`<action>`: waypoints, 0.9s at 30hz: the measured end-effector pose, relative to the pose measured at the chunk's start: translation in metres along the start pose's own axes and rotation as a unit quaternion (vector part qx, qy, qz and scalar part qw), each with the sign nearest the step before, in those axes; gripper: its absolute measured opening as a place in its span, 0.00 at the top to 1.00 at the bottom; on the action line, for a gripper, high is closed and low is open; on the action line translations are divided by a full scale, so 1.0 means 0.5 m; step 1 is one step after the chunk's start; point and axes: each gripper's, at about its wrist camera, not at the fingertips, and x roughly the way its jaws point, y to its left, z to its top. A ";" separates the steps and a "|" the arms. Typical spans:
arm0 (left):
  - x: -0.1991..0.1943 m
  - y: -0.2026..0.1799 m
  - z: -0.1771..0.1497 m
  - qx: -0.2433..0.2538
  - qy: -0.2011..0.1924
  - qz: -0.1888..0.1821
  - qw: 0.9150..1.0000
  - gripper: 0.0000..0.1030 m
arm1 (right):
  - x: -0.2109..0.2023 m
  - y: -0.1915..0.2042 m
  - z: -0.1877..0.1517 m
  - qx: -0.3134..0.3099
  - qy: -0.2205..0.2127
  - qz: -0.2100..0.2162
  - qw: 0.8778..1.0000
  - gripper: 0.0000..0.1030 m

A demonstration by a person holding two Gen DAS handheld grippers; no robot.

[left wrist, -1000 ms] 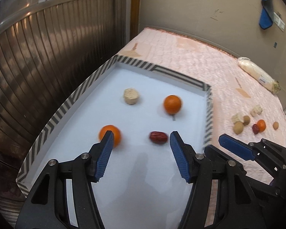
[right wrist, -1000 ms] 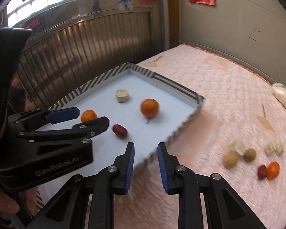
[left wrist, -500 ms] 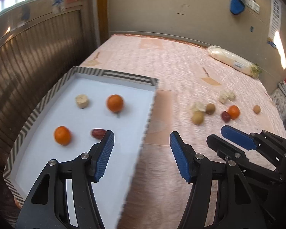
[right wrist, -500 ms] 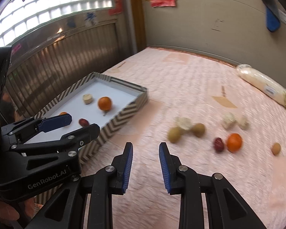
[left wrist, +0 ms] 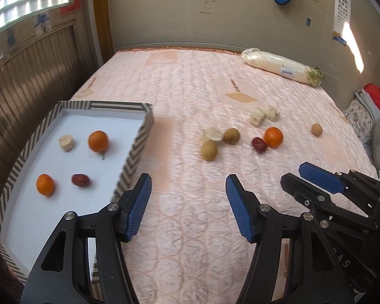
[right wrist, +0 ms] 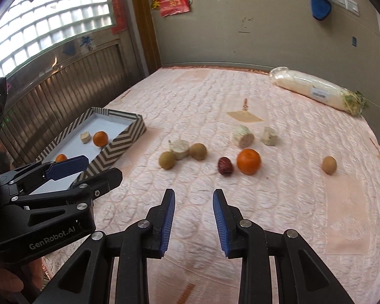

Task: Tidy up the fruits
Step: 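Move both open tools back to the fruit pile, then grasp a round brown fruit with the left tool while the right tool grasps another red date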

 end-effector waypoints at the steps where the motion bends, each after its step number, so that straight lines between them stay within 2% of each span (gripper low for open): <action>1: 0.004 -0.008 0.000 0.003 0.002 -0.003 1.000 0.41 | -0.003 -0.008 -0.003 0.004 0.000 -0.001 1.000 0.71; 7: 0.039 -0.032 0.006 0.004 0.021 -0.034 0.999 0.41 | -0.006 -0.053 -0.021 0.023 0.005 -0.009 1.000 0.70; 15: 0.104 -0.025 0.028 0.003 0.041 -0.054 0.998 0.41 | 0.000 -0.096 -0.029 0.040 0.008 -0.009 0.999 0.69; 27: 0.178 -0.019 0.055 0.001 0.061 -0.042 0.997 0.41 | 0.050 -0.101 -0.007 0.029 0.020 0.009 0.999 0.69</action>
